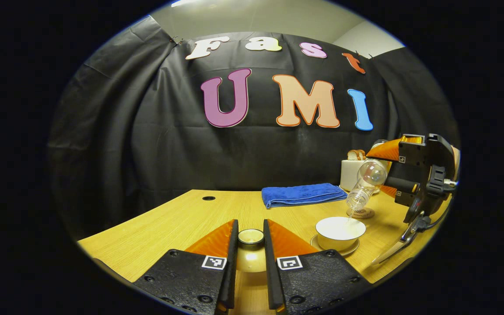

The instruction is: Open the teacup lid with one hand, grasp the water bottle and pour water into the teacup with the other hand; after pouring, place the water bottle on the coaster and then close the teacup lid.

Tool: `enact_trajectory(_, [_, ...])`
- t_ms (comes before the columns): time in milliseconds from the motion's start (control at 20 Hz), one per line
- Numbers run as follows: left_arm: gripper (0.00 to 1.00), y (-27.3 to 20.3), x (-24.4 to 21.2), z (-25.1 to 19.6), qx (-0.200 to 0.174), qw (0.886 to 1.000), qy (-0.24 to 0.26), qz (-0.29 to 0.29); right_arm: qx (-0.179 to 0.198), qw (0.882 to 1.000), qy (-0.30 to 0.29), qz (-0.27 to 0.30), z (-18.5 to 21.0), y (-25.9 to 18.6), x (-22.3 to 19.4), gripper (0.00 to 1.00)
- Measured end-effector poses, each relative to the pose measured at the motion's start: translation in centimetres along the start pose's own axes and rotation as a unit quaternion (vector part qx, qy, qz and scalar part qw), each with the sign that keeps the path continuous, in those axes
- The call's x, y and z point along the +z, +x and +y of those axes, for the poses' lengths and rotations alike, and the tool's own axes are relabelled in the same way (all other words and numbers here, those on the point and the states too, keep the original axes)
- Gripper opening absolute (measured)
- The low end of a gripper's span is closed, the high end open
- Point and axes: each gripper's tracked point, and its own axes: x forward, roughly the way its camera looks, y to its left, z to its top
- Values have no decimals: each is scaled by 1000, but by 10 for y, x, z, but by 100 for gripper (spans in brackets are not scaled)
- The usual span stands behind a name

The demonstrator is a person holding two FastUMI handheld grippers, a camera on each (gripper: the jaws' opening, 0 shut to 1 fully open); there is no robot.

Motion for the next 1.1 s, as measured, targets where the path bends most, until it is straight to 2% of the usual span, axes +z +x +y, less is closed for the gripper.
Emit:
enact_trajectory(450, [27, 0, 1, 1, 3, 1000, 0, -1, -30, 999, -36, -21, -9, -2, 4, 79])
enact_trajectory(700, [27, -2, 1, 0, 3, 1000, 1, -1, -28, 999, -36, -23, -4, -3, 9, 80])
enact_trajectory(800, [27, -2, 0, 0, 4, 1000, 1, -1, 1, 1000, 18, -16, 9, -5, 8, 77])
enact_trajectory(900, [27, -3, 1, 0, 4, 1000, 1, -1, 23, 996, 89, -4, 21, -9, 6, 77])
enact_trajectory(1000, [27, -4, 1, -1, 4, 1000, 1, -1, 33, 989, 143, 1, 24, -15, 8, 80])
enact_trajectory(1100, [27, -4, 2, -1, 4, 1000, 1, -2, 58, 978, 202, 11, 38, -19, 10, 77])
